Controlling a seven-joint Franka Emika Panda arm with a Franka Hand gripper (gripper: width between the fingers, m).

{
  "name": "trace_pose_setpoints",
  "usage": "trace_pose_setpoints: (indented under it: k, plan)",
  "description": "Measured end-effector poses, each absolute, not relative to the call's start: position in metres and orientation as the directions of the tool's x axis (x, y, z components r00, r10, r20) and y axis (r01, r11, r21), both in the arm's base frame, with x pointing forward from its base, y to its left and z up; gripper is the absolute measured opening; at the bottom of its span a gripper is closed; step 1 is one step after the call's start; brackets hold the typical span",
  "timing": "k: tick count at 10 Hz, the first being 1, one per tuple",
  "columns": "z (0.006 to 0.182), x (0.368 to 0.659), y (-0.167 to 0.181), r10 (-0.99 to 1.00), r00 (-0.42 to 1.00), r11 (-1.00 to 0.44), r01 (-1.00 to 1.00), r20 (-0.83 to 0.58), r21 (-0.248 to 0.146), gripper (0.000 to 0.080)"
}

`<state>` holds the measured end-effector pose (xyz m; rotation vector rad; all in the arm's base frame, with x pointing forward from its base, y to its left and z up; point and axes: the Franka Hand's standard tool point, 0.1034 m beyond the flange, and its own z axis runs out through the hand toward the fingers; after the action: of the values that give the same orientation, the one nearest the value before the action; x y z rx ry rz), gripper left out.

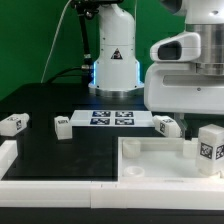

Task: Assemble one leg

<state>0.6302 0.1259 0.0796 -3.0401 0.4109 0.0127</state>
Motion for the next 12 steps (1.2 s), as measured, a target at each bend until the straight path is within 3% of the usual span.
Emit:
trace_pose_setpoints:
  k: [3, 6, 8, 10, 11, 12]
  plan:
    - [0.0795, 0.6295, 0.1281, 0.102, 0.995, -0.992, 0.103, 0.008, -0.068, 0.0649]
    - [0.0799, 0.6316, 0.1231, 0.408, 0.912, -0.911, 0.409, 0.034, -0.054, 0.0649]
    - [0.0795, 0.6314, 0.1232, 0.407, 0.913, -0.911, 0.409, 0.033, -0.054, 0.0649]
    - [0.0794, 0.6314, 0.1233, 0.387, 0.921, -0.920, 0.389, 0.032, -0.056, 0.0382]
    - [0.0791, 0.6313, 0.1232, 0.355, 0.934, -0.933, 0.356, 0.030, -0.058, 0.0382]
    - [0.0787, 0.6318, 0.1207, 0.335, 0.942, -0.940, 0.336, 0.029, -0.058, 0.0290]
